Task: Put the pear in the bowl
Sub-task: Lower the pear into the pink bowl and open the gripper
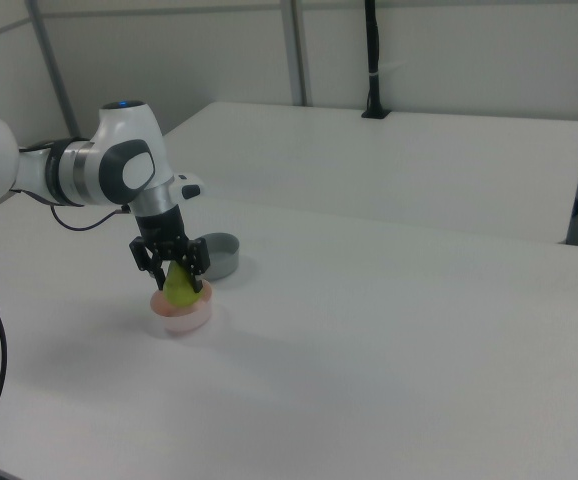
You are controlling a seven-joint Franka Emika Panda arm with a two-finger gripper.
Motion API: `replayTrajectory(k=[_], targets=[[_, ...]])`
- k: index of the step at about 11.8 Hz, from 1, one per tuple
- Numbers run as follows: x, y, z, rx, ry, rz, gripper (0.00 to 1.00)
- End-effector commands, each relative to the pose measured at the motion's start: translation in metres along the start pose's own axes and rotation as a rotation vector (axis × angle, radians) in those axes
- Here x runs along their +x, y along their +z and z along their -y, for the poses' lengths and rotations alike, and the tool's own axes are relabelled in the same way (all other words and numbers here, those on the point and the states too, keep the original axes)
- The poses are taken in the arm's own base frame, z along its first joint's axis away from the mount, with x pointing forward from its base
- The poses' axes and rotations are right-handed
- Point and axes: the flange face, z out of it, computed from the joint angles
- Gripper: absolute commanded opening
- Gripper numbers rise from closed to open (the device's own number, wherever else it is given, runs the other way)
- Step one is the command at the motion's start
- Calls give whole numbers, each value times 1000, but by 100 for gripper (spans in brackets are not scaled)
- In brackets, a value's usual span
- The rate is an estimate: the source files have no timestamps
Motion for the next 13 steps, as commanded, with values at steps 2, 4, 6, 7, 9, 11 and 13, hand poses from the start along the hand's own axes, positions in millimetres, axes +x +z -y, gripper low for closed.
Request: replayTrajectory(k=[2, 4, 6, 7, 9, 11, 13], targets=[[2, 10, 13, 0, 25, -13, 47], [3, 14, 15, -2, 22, -7, 61], [3, 17, 15, -2, 23, -2, 73], [3, 15, 14, -2, 24, -5, 76], [3, 15, 14, -2, 24, -5, 90], [4, 13, 13, -2, 25, -10, 94], [4, 7, 13, -2, 26, -14, 95]])
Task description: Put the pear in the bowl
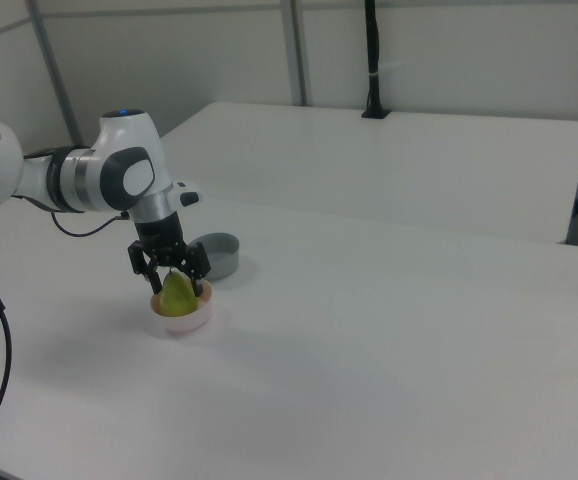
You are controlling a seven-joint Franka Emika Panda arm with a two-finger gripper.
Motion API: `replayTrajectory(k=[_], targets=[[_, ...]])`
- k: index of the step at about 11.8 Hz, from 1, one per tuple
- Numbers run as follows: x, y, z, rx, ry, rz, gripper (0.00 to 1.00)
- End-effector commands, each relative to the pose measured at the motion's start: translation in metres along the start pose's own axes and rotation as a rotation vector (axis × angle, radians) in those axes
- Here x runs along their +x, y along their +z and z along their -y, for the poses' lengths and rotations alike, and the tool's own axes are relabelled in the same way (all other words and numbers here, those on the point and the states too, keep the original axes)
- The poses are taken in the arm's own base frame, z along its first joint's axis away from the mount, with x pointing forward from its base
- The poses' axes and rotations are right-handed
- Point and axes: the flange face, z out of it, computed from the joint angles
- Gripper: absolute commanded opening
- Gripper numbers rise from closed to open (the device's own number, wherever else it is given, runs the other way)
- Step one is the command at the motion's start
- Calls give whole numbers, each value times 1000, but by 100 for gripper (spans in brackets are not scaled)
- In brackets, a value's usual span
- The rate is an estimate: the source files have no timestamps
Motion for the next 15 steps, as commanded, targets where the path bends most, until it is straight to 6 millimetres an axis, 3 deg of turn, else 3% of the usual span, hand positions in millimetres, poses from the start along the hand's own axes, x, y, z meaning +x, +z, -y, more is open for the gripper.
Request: replayTrajectory(k=[1, 6, 12, 13, 15], targets=[[-1, -15, 2, 1, 17, -36, 99], [-16, -101, -21, 9, 57, -20, 100], [-83, -211, -85, 34, 171, -37, 100], [-88, -222, -92, 36, 185, -18, 100], [-89, -224, -98, 36, 194, -25, 100]])
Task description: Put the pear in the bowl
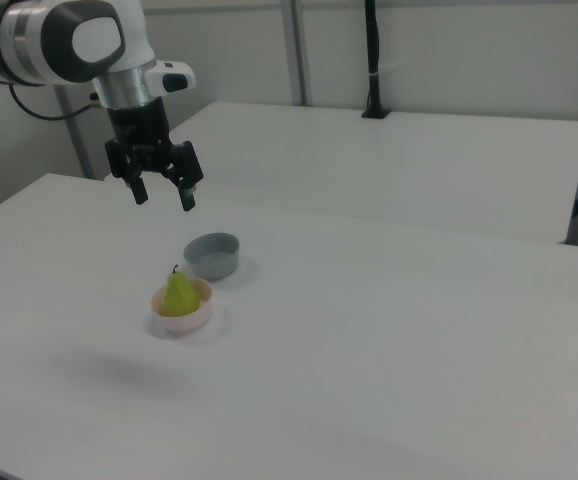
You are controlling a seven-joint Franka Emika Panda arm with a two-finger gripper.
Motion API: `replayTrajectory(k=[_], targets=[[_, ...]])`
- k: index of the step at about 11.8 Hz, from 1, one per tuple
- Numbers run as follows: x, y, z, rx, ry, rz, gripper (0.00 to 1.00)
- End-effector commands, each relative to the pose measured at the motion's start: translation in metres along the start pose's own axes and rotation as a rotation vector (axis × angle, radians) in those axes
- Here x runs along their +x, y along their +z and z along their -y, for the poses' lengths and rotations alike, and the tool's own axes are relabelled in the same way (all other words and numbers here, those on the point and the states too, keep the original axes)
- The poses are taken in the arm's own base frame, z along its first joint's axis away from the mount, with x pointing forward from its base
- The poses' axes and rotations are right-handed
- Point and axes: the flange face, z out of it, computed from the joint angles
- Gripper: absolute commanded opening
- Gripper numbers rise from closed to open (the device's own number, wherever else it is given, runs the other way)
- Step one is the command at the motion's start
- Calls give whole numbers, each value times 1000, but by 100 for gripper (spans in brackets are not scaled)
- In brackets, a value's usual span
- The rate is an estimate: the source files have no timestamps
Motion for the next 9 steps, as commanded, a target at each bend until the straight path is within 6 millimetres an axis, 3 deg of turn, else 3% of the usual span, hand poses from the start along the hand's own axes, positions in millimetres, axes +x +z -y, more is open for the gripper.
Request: replayTrajectory(k=[1, 9], targets=[[0, -3, -6, 9, 26, 11, 100], [-2, -4, -10, 9, 33, 14, 100]])
